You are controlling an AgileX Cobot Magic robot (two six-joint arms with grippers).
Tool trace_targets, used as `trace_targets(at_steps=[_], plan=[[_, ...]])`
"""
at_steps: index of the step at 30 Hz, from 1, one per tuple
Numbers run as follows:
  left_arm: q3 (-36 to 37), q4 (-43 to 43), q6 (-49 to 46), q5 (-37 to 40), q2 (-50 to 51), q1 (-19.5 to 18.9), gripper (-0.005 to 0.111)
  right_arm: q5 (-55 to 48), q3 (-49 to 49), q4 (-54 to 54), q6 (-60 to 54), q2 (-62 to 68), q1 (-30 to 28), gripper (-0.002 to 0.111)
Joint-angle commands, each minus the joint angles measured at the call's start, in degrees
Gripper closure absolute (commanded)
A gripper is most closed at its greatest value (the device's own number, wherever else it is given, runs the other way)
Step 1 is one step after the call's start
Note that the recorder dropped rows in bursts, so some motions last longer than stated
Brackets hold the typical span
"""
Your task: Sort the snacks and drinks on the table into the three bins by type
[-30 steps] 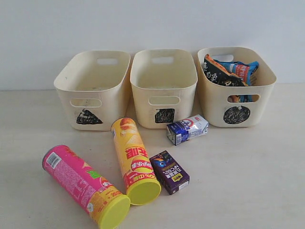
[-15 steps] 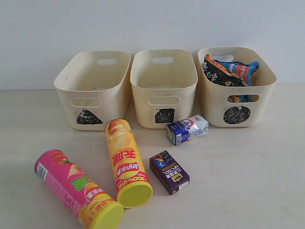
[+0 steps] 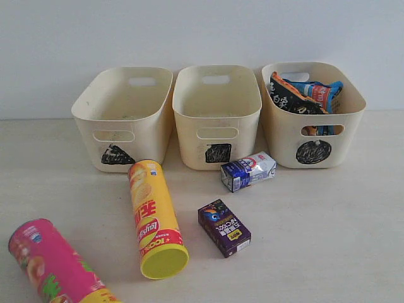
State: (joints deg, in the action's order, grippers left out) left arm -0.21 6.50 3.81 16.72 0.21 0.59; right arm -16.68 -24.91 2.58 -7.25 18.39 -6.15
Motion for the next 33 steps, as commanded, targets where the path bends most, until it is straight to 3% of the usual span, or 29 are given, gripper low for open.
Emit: trace_targets(at_steps=[1,8,19,33], plan=[[0.21,0.0,0.52,-0.11,-0.21,-0.08,0.103,3.73,6.02,0.24,-0.95,-4.98,1.58,0.108],[0.21,0.0,0.52,-0.11,-0.21,-0.08,0.103,4.17,15.27,0.24,-2.11,-18.16,6.2,0.108],[0.21,0.0,0.52,-0.11,-0.21,-0.08,0.103,2.37,19.39,0.48,-1.54,-18.39,6.1,0.108],[0.21,0.0,0.52,-0.11,-0.21,-0.08,0.103,3.09,24.91,-1.0,7.25,-18.39,6.1,0.108]])
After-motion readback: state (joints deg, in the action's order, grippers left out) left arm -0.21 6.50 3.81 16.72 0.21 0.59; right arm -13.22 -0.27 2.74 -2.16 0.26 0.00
